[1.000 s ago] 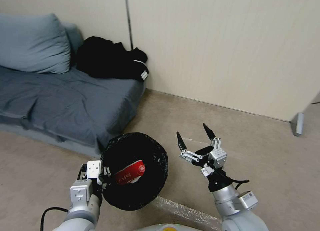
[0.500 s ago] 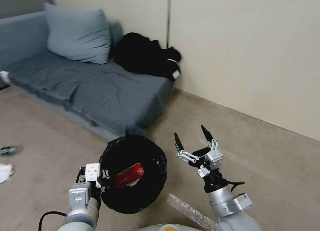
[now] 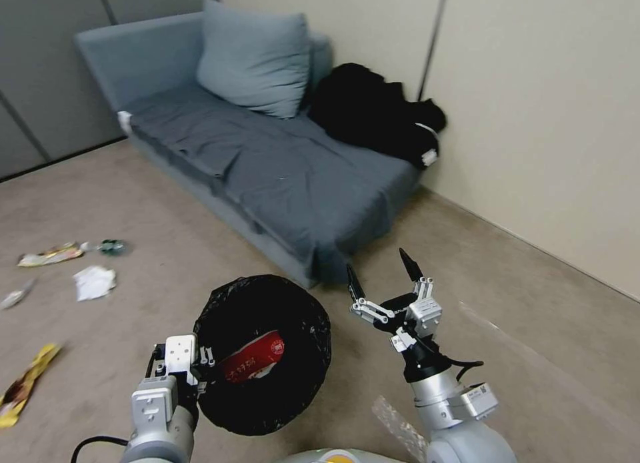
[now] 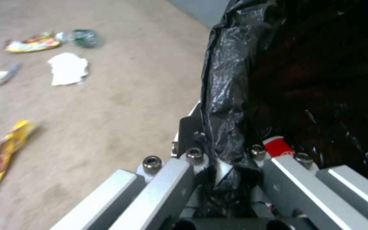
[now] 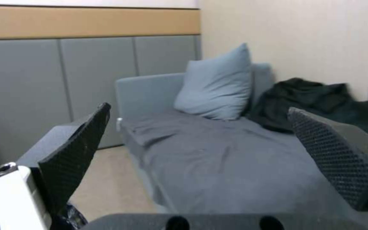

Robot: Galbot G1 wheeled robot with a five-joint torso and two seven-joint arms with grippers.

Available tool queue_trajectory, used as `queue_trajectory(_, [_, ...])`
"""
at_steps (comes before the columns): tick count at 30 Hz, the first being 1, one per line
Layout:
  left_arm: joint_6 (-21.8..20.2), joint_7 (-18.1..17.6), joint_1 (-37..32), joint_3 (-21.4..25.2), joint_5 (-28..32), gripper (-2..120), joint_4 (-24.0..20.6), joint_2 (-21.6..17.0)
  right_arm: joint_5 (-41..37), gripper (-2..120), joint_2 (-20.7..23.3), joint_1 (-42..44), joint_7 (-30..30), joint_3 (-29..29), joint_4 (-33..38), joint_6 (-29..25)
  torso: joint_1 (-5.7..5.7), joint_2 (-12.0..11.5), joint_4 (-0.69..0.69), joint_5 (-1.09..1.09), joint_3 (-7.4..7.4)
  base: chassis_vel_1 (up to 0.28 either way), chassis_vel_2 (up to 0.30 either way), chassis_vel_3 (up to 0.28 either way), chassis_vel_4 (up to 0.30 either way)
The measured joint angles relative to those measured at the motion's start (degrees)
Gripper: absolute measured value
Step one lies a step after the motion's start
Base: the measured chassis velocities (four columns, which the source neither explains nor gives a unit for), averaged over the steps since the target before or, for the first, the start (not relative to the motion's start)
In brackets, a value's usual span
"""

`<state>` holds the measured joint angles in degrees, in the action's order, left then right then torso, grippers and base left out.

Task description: Pick up the trash bin, then pick up the garbage from the floor and place it into the trash bin.

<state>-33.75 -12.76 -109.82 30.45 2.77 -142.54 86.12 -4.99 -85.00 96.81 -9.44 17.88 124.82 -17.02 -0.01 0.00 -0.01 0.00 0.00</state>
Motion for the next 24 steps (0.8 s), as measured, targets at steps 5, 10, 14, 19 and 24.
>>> queue_trajectory(5, [-1.14, -0.29, 0.58, -0.01, 0.44, 1, -0.3, -0.04, -0.33, 100, 0.24, 0.05, 1.33, -0.17, 0.42, 0.72, 0.0, 0.0, 0.01, -0.01, 0.0, 0.131, 0.125, 0.12, 0.13])
queue_trajectory(10, [-1.73, -0.52, 0.83, 0.22, 0.98, 1, -0.55, 0.0, 0.5, 100, 0.16, 0.09, 1.29, -0.04, 0.26, 0.55, 0.0, 0.0, 0.01, 0.0, 0.0, 0.123, 0.121, 0.135, 0.124])
queue_trajectory(14, [-1.83, -0.62, 0.91, 0.34, 1.05, 1, -0.64, -0.03, 0.85, 100, 0.12, 0.25, 0.97, -0.16, 0.26, 0.54, 0.0, 0.0, 0.0, 0.0, 0.0, 0.111, 0.125, 0.138, 0.13])
queue_trajectory(19, [-1.88, -0.62, 0.8, 0.55, 1.13, 1, -0.69, 0.03, 1.62, 100, 0.0, 0.97, 0.21, -0.72, 0.36, 0.48, 0.0, 0.0, 0.01, -0.01, 0.0, 0.13, 0.117, 0.122, 0.127])
queue_trajectory(24, [-1.97, -0.58, 0.83, 0.58, 1.14, 1, -0.72, 0.03, 1.83, 100, 0.08, 0.9, 0.12, -0.72, 0.52, 0.47, 0.0, 0.0, 0.0, -0.01, 0.0, 0.131, 0.116, 0.122, 0.125])
